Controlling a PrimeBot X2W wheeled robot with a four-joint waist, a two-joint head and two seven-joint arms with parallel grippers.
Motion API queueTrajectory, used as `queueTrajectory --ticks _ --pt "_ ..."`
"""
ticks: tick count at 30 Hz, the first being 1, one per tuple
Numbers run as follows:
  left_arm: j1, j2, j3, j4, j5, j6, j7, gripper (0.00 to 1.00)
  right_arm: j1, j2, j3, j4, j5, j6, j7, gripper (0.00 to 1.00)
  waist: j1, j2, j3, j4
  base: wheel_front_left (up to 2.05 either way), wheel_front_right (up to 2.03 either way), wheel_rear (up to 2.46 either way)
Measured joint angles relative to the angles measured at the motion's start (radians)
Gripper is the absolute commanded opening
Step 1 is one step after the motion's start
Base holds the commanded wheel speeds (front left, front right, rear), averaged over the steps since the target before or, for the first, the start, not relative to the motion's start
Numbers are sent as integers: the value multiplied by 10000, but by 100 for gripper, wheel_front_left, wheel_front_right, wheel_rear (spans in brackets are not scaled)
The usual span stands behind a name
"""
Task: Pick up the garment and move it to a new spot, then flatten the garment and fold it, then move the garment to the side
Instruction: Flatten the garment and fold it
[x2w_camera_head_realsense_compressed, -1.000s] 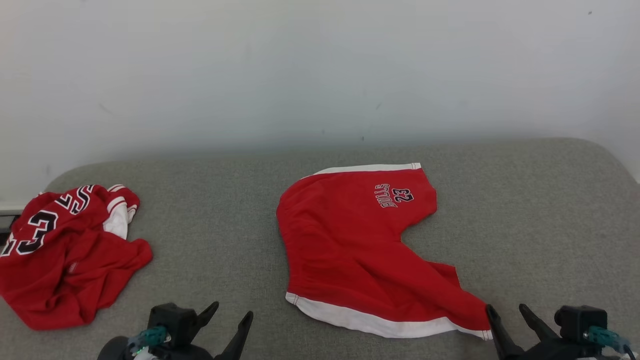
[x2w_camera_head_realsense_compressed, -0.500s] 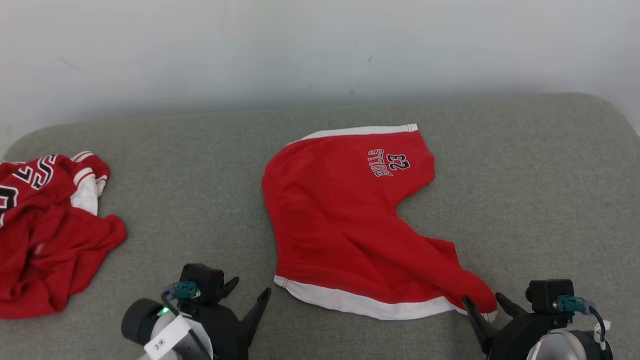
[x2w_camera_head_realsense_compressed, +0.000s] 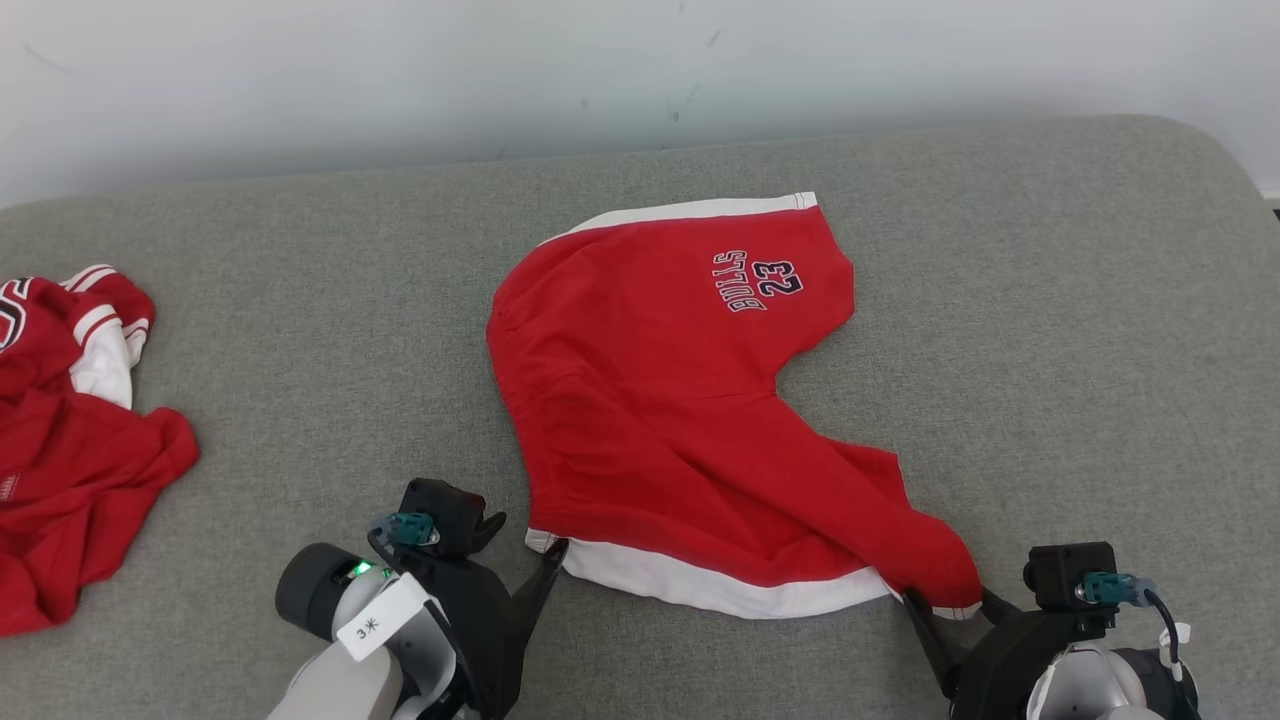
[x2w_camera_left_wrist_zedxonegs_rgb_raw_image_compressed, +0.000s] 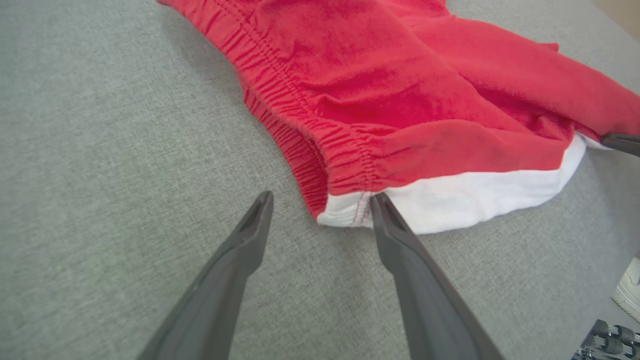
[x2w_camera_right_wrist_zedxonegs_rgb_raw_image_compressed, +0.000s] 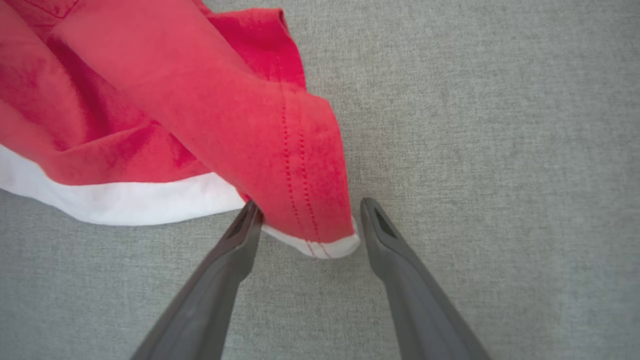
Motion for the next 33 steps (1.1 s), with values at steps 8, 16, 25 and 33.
queueTrajectory --ticks 8,16,25,33 --pt "-112 -58 -324 608 -17 -12 -326 13 -186 98 52 130 4 0 36 100 -2 -1 -4 -36 0 0 0" --pt "-224 -56 -527 955 -100 -12 -698 4 -161 92 130 226 13 90 123 100 -2 -1 -95 -21 0 0 0" --pt "-259 -31 -913 1269 -395 -12 -1039 18 -89 84 374 299 63 265 395 100 -2 -1 -248 21 0 0 0" --pt "-392 -27 -1091 1496 -552 -12 -1231 23 153 21 403 267 65 267 596 44 -2 -1 -333 53 0 0 0"
